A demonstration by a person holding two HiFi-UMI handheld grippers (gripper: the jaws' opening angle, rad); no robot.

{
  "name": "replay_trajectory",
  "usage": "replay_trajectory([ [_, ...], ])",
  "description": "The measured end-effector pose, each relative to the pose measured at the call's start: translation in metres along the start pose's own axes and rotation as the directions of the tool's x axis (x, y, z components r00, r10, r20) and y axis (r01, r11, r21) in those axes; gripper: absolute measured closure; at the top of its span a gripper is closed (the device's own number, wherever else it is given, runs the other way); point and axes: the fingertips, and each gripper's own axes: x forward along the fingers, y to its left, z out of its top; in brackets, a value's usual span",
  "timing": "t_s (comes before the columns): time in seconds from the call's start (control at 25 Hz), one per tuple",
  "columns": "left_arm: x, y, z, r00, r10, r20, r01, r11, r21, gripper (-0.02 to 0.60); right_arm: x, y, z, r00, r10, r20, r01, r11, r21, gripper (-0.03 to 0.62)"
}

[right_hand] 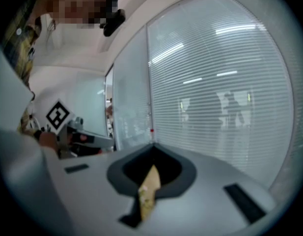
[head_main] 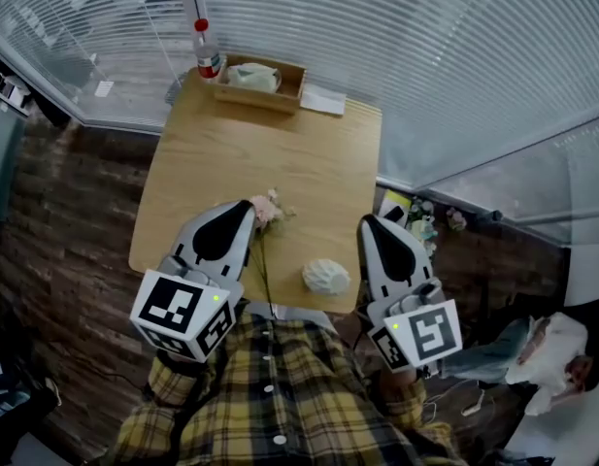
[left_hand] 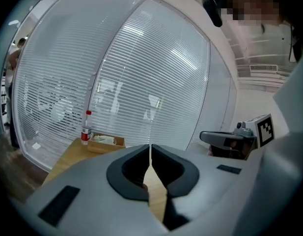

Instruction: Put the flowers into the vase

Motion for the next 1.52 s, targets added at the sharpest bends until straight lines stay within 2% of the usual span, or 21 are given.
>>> replay_trajectory([
  [0.4,0.008,-0.002,-0.019,0.998,0.023,-0.058,-0.028,0.997,-0.077,0.554,0.004,-0.011,-0.002,0.999,0.039,-0.015,-0.039,0.999,-0.002,0.580],
  [0.96,0.014,-0.012,-0.046,0.989,-0.017,-0.147,-0.006,0.988,-0.154,0.396,0.000,-0.014,-0.006,0.998,0.058,-0.010,-0.058,0.998,0.007,0.580],
  [1.04,0.013,-0.011,-0.053,0.986,-0.013,-0.164,-0.016,0.984,-0.175,0.388,0.000,-0.013,-0.007,0.998,0.062,-0.011,-0.062,0.998,0.010,0.580],
  [1.32,0.004,0.001,-0.092,0.966,0.027,-0.258,-0.089,0.969,-0.230,0.388,-0.001,-0.010,-0.016,0.997,0.071,-0.020,-0.070,0.997,0.027,0.580],
  [1.52,0.000,0.013,-0.128,0.940,0.057,-0.335,-0.150,0.955,-0.256,0.388,-0.003,-0.013,-0.027,0.997,0.064,-0.038,-0.062,0.997,0.049,0.580],
])
